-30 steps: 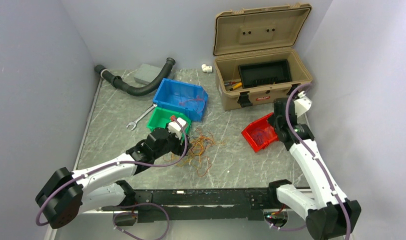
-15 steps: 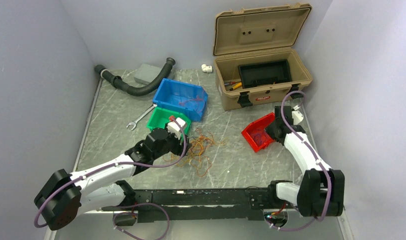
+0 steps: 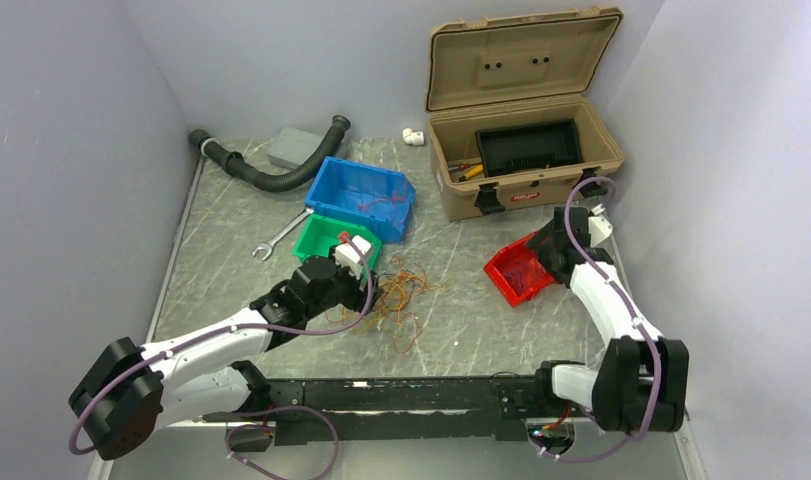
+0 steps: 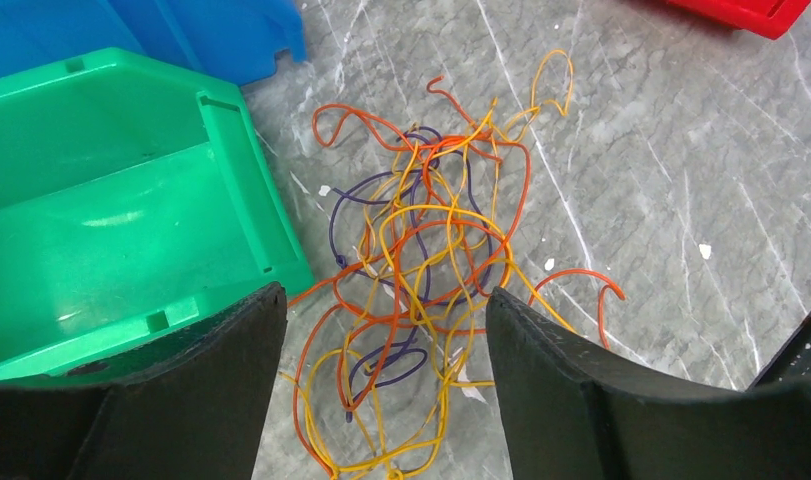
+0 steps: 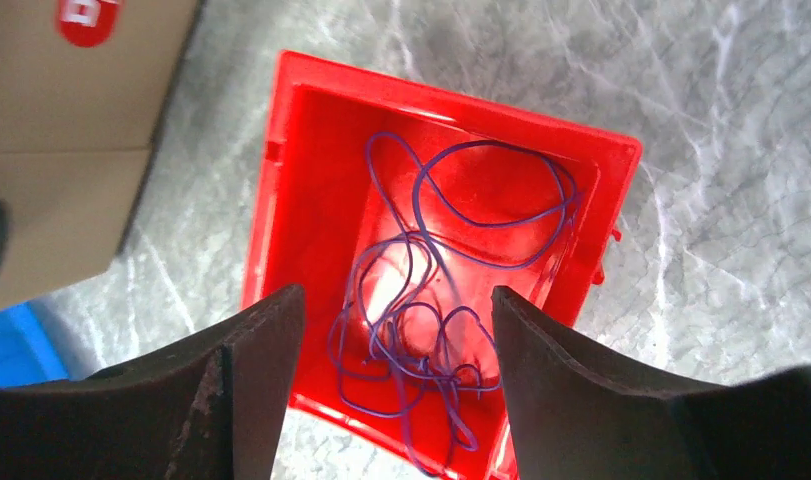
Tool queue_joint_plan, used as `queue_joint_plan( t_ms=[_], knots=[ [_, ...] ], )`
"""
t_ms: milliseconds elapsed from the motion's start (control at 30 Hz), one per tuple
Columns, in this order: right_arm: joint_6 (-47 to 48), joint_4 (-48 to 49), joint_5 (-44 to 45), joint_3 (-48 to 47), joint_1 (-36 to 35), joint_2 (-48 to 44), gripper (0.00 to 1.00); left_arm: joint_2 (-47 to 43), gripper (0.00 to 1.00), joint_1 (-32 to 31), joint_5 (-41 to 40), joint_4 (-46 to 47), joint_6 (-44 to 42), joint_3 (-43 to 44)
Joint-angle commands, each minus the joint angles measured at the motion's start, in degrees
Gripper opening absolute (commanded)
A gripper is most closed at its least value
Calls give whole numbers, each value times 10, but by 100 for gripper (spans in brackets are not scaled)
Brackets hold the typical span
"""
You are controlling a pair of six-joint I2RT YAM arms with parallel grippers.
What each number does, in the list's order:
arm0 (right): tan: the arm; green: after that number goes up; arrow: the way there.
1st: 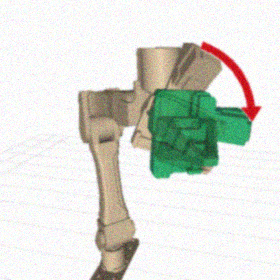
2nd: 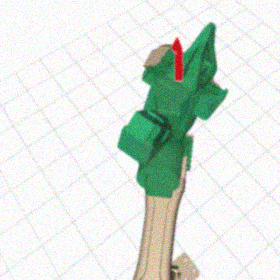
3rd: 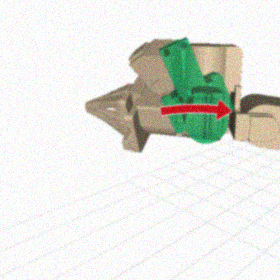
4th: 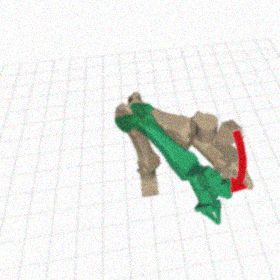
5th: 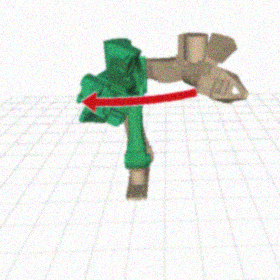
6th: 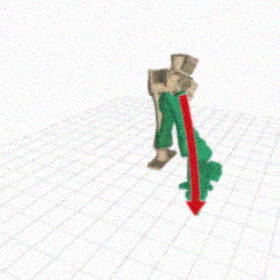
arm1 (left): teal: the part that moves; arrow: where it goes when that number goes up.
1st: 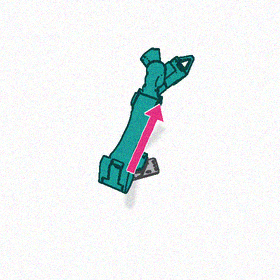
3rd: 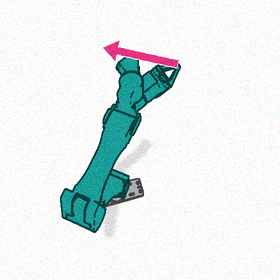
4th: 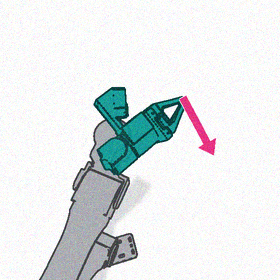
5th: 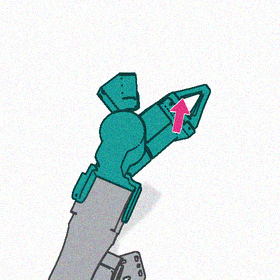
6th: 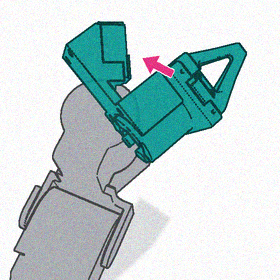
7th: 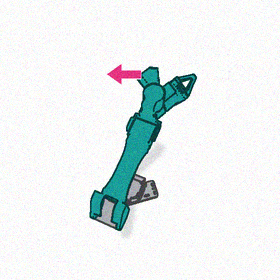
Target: Untangle the cables
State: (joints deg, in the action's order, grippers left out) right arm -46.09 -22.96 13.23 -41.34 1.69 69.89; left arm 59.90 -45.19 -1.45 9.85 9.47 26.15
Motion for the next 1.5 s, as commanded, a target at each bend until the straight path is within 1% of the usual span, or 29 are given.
queue_joint_plan(
  t_ms=[0,33,67,133,200,267,300,367,400,500,567,633,733,800,833,933,1033,1100,1200,1233,1367,1467],
  knots=[
    [27,-9,14,-22,-2,-67,71,15,77,2,-5,8,-5,9],
    [56,-6,5,-24,-8,-85,70,22,78,1,-1,6,-6,12],
    [86,0,-3,-30,-30,-98,71,28,78,1,1,3,-6,16],
    [150,4,-18,-43,-79,-125,76,43,79,2,0,-6,-8,25],
    [185,-4,-22,-57,-121,-143,81,58,80,2,5,-9,-9,33],
    [223,0,-95,-66,-139,-151,81,70,80,1,14,-11,-9,38],
    [228,-4,-122,-70,-144,-148,81,76,80,2,20,-12,-9,41],
    [237,-6,-184,-74,-158,-136,80,90,77,2,30,-18,-9,49],
    [239,-5,-199,-72,-168,-128,79,96,75,1,33,-22,-10,53],
    [234,6,-205,-54,-207,-107,77,101,66,2,17,-36,-11,60],
    [228,16,-210,-43,-229,-95,75,92,57,2,16,-35,-11,55],
    [221,33,-215,-30,-256,-89,74,84,45,2,16,-30,-11,49],
    [215,46,-210,-13,-284,-86,74,86,20,2,16,-33,-15,49],
    [214,45,-199,-12,-294,-85,74,95,8,2,16,-46,-14,56],
    [215,45,-198,-11,-297,-84,74,99,1,3,3,-52,-14,60],
    [217,51,-207,-9,-306,-84,74,94,0,2,-10,-57,-13,62],
    [227,74,-242,-1,-322,-84,75,53,0,2,-10,-61,-7,54],
    [235,111,-287,13,-338,-84,78,21,0,2,7,-83,0,66],
    [242,197,-372,40,-375,-83,81,-20,0,0,51,-135,9,102],
    [245,233,-386,47,-390,-80,81,-32,0,-1,61,-157,10,119],
    [252,306,-381,58,-436,-56,81,-60,0,-5,103,-240,9,195],
    [260,367,-367,64,-469,-42,84,-62,0,-7,160,-286,11,260]
  ],
)
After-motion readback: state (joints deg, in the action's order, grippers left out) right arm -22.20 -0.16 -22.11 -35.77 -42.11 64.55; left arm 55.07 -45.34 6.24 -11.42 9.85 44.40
